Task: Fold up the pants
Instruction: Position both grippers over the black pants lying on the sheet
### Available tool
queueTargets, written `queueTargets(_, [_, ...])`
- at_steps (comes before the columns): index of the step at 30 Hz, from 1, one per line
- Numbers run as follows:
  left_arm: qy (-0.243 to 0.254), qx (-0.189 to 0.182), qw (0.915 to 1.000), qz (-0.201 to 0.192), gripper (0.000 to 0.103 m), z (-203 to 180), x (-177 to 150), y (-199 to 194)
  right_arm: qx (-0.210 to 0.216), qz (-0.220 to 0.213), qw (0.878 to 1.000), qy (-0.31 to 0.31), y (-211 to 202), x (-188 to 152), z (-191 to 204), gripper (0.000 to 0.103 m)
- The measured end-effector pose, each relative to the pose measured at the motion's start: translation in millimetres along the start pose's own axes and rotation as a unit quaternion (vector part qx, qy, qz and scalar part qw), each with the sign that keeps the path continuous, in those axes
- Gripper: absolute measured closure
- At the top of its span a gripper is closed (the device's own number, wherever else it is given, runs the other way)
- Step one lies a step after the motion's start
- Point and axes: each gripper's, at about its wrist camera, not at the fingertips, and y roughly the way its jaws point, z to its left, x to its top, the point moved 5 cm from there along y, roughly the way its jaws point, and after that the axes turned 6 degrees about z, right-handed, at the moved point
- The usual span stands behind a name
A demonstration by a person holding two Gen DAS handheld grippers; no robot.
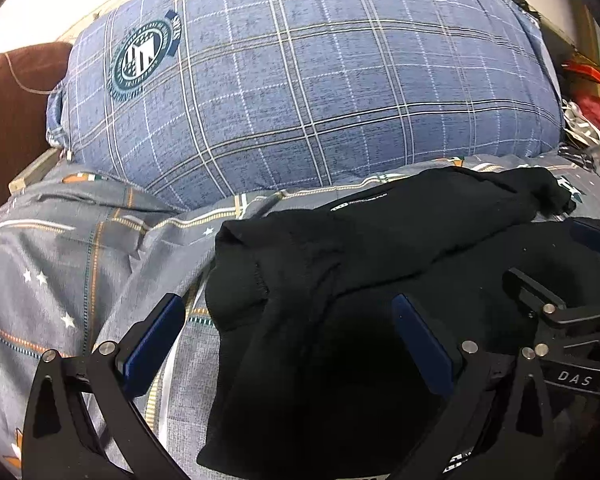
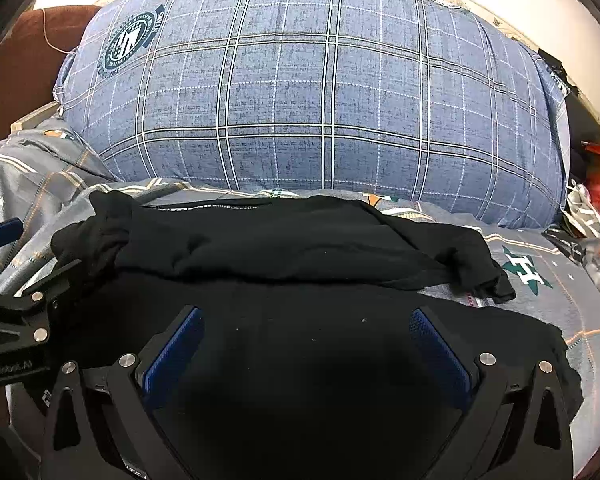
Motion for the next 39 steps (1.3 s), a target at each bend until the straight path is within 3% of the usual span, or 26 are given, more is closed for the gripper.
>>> queueTargets(4, [0.004,0.012,0.9999,-0.005,0.000,2.4,2.0,-4.9,0.000,0.002,1.000,-0.005,0.7,-1.1,3.4,0.000])
queueTargets(9, [0.000,0.019,0.9996,0.020,0.000,7.4,7.2,2.8,0.018,0.020,1.000,-0.002,7.3,-4.1,6.8,0.000])
queueTargets(16, [-0.011,0.016,0.9993,0.032,0.000,11.6,9.4,5.9,0.046,0.089,0.995,-0.006,35.5,-18.4,15.4,0.001])
queueTargets(39, [-0.011,0.014,0.9992,0.035,0.000,8.3,14.7,6.6,0.066,0.088,0.994,0.002,38.9,-21.8,18.4,0.000])
